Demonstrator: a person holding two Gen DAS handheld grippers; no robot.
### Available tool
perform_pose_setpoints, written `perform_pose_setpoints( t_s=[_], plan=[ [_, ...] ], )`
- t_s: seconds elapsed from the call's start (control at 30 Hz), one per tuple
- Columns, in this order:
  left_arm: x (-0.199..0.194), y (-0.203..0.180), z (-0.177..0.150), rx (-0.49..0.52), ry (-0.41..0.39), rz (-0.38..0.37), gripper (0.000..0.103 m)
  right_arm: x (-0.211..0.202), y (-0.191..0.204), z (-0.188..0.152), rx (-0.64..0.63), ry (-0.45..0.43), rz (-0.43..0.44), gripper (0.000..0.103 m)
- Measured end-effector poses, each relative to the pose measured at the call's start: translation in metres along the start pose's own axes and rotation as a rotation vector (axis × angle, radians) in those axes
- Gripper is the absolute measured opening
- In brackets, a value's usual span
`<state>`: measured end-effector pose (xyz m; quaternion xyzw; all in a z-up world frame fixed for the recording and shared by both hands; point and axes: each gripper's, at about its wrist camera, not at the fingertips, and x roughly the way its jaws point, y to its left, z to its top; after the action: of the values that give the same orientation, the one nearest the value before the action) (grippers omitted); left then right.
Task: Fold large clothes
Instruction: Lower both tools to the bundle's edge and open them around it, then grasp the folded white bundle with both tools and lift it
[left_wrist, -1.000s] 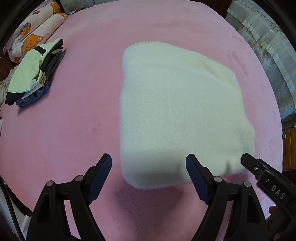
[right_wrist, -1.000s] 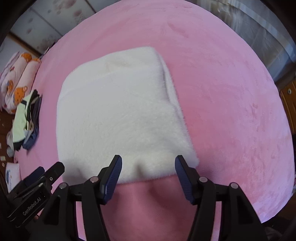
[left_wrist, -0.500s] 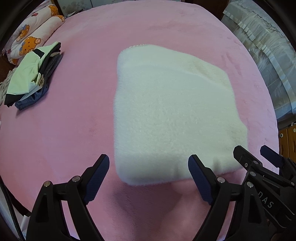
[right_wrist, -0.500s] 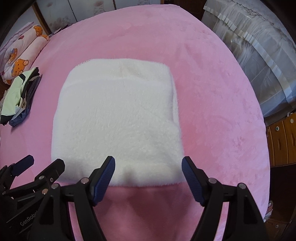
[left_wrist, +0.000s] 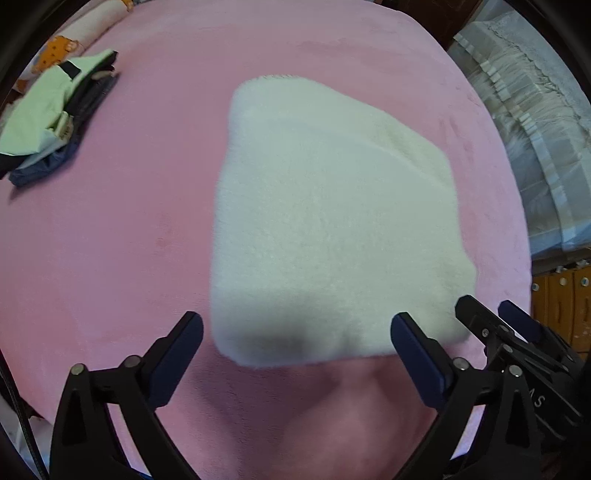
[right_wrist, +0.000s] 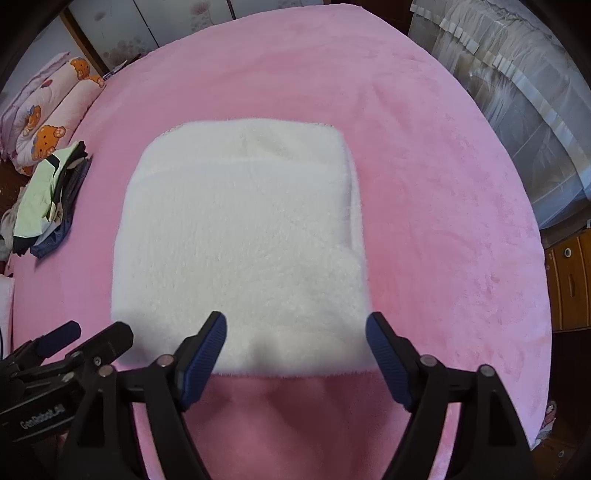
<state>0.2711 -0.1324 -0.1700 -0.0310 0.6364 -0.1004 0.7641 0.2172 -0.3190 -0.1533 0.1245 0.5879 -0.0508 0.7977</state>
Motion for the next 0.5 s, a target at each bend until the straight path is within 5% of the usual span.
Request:
perform_pose_setpoints(
  t_s=[0.1,0.33,0.5],
  plan=[
    [0.007,0.005,0.006,-0.004,0.024,-0.047,0.102,0.006,-0.011,0.005,0.002,0.006,0.043,0.094],
    [0.036,0.031,0.028,-0.048,0.064,-0.057,0.102,0.044,-0.053,0.019,0.086,0.077,0.264,0.094],
    [0.061,0.050,0.039,-0.109,0.082,-0.095,0.102,0.083,-0.084,0.024,0.153,0.153,0.345,0.094]
  ],
)
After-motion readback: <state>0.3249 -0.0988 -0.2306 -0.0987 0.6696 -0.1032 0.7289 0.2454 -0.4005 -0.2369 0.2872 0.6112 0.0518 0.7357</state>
